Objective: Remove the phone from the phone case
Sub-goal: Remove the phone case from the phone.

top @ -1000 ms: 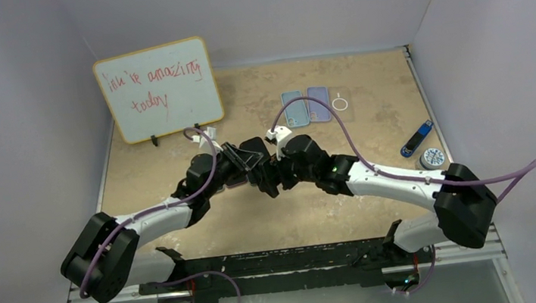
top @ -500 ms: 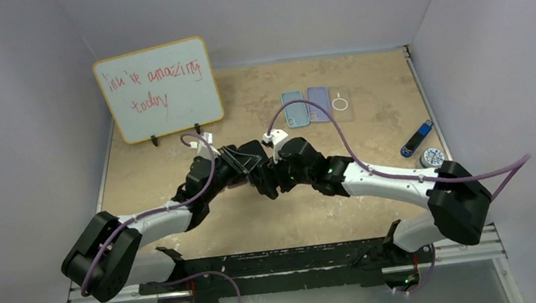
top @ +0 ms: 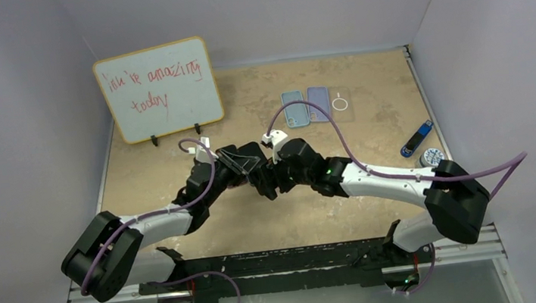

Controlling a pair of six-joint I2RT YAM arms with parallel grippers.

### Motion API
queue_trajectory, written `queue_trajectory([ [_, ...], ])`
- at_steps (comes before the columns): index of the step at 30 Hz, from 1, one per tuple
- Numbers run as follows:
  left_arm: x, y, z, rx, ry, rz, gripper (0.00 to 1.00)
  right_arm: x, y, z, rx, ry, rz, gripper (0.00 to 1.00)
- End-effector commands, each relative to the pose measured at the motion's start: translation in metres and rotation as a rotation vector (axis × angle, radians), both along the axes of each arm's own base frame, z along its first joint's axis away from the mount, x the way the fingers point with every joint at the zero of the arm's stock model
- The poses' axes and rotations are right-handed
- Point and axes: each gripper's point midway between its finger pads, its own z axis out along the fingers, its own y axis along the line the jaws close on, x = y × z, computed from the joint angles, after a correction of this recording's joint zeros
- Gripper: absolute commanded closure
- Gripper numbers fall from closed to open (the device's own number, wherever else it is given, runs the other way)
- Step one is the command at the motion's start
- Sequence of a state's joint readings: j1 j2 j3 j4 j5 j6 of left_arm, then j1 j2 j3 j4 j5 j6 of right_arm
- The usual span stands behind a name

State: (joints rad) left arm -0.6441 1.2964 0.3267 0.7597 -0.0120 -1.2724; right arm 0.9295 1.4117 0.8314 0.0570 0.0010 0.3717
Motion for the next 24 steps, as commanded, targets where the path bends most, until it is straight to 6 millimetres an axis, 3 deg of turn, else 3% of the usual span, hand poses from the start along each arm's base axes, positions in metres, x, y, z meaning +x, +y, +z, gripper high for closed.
queue_trajectory([
  [1, -0.028, -0.034, 0.093, -0.315, -0.137, -0.17, 1.0, 0.013, 0.007, -0.003, 0.035, -0.015, -0.046, 0.24],
  [7, -0.038, -0.052, 0.092, -0.354, -0.125, -0.24, 1.0, 0.016, 0.002, -0.014, 0.023, 0.001, -0.056, 0.21],
  [9, -0.04, -0.057, 0.091, -0.356, -0.122, -0.258, 1.0, 0.016, -0.003, -0.017, 0.028, 0.013, -0.063, 0.25],
  [18, -0.039, -0.073, 0.067, -0.267, -0.114, -0.311, 1.0, 0.009, -0.032, -0.016, 0.09, 0.065, -0.076, 0.74],
  [21, -0.039, -0.077, 0.054, -0.233, -0.103, -0.33, 0.91, 0.004, -0.039, -0.019, 0.131, 0.108, -0.074, 0.91],
  [24, -0.04, -0.083, 0.04, -0.198, -0.089, -0.364, 0.8, 0.001, -0.047, -0.02, 0.166, 0.137, -0.087, 1.0],
])
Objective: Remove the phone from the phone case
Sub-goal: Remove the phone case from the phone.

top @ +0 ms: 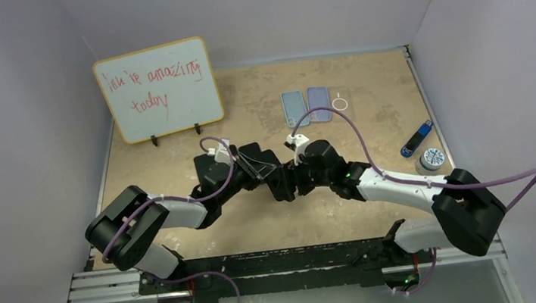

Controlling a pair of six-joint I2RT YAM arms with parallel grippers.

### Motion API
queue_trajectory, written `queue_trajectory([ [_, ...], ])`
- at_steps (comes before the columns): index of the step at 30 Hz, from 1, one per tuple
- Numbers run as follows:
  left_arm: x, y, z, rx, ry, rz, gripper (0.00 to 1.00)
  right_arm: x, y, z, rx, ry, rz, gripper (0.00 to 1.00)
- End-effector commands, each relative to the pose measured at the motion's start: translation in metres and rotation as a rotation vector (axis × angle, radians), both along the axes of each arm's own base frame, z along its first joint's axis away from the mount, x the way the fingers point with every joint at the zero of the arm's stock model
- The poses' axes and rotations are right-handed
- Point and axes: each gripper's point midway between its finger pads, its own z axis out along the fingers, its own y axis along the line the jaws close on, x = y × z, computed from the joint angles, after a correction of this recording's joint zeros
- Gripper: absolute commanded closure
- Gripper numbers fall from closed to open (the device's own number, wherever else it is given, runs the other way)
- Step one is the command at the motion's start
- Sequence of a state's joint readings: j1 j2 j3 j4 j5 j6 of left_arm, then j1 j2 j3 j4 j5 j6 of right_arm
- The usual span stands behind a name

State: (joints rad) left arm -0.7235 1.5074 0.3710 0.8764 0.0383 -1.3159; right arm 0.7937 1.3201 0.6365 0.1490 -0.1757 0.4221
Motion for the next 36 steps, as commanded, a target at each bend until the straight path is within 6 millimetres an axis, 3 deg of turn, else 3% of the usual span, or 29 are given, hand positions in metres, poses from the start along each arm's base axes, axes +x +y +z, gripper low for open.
queue_trajectory([
  [1, -0.028, -0.044, 0.066, -0.199, -0.148, -0.251, 0.75, 0.01, -0.012, 0.005, 0.081, 0.022, -0.073, 1.0],
  [7, -0.033, -0.049, 0.044, -0.132, -0.132, -0.285, 0.58, 0.005, -0.028, -0.003, 0.096, 0.066, -0.112, 1.0],
  [12, -0.037, -0.046, 0.022, -0.052, -0.109, -0.27, 0.53, 0.001, -0.033, -0.01, 0.126, 0.114, -0.123, 1.0],
  [21, -0.039, -0.032, -0.014, 0.046, -0.046, -0.23, 0.63, -0.001, -0.035, -0.016, 0.182, 0.172, -0.131, 1.0],
  [30, -0.041, -0.03, -0.033, 0.083, -0.015, -0.234, 0.64, -0.006, -0.032, -0.024, 0.231, 0.23, -0.115, 1.0],
  [36, -0.043, -0.028, -0.049, 0.098, 0.028, -0.225, 0.72, -0.007, -0.032, -0.028, 0.236, 0.248, -0.118, 1.0],
])
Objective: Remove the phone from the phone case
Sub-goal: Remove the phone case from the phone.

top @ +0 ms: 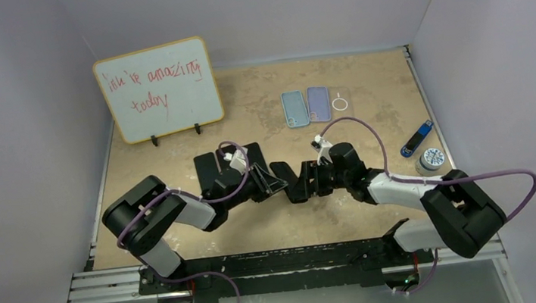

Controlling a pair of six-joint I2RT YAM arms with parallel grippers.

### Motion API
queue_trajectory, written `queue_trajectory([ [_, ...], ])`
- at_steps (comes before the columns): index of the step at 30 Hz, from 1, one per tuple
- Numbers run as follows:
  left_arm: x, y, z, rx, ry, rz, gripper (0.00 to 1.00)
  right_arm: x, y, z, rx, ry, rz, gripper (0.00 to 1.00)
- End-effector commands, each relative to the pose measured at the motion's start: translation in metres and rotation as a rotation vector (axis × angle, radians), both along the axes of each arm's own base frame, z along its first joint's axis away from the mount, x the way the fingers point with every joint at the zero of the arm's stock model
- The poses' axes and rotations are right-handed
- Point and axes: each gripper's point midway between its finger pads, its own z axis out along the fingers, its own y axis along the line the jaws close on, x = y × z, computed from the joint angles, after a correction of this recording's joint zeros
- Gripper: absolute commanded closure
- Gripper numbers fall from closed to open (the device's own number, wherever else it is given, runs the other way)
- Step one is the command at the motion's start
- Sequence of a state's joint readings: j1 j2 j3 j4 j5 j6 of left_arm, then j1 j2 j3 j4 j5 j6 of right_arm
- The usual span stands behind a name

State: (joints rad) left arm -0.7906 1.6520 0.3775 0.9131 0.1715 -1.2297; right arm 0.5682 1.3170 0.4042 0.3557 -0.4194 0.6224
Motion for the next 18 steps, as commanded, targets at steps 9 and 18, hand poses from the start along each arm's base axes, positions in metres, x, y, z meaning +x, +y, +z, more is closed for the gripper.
queue_trajectory([
  [9, -0.011, 0.015, -0.027, 0.025, 0.059, 0.041, 0.87, -0.002, 0.008, 0.001, 0.076, 0.028, 0.021, 1.0],
  [18, -0.03, 0.037, -0.054, 0.04, 0.155, 0.085, 0.87, -0.003, 0.005, -0.005, 0.085, 0.059, 0.011, 1.0],
])
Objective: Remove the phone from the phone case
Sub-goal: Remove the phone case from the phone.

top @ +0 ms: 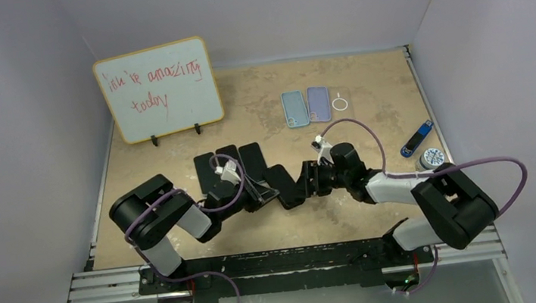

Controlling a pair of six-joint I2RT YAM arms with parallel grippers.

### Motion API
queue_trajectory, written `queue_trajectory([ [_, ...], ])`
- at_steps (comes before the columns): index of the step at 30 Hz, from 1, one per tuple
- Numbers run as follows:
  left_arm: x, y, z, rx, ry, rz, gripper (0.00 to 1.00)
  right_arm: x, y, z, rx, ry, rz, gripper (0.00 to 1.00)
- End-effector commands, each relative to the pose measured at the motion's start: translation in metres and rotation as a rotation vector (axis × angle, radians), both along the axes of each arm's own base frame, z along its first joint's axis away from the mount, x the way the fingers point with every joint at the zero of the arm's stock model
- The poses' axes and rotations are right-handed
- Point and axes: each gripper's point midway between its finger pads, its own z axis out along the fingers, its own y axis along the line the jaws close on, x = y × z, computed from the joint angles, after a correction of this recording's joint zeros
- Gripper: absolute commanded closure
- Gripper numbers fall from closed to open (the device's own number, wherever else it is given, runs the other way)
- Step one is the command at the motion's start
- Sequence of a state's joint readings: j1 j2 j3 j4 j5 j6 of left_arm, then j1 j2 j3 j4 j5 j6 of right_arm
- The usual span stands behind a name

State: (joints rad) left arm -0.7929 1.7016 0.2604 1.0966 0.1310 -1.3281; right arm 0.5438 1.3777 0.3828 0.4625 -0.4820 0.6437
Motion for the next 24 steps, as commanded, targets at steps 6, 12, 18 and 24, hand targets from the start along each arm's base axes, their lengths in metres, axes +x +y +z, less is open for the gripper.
queue_trajectory([
  [6, -0.025, 0.019, -0.044, 0.054, 0.121, 0.002, 0.85, -0.006, 0.001, -0.002, 0.032, 0.041, 0.021, 1.0],
  [12, -0.02, 0.011, -0.031, 0.036, 0.066, -0.024, 0.82, 0.006, -0.007, 0.006, -0.055, -0.058, 0.026, 0.99],
  [18, -0.012, 0.001, -0.011, 0.018, -0.008, -0.05, 0.79, 0.008, -0.013, 0.012, -0.096, -0.11, 0.049, 0.82],
  [24, -0.004, -0.013, 0.009, -0.023, -0.065, -0.075, 0.7, 0.004, -0.008, 0.007, -0.057, -0.091, 0.057, 0.65],
])
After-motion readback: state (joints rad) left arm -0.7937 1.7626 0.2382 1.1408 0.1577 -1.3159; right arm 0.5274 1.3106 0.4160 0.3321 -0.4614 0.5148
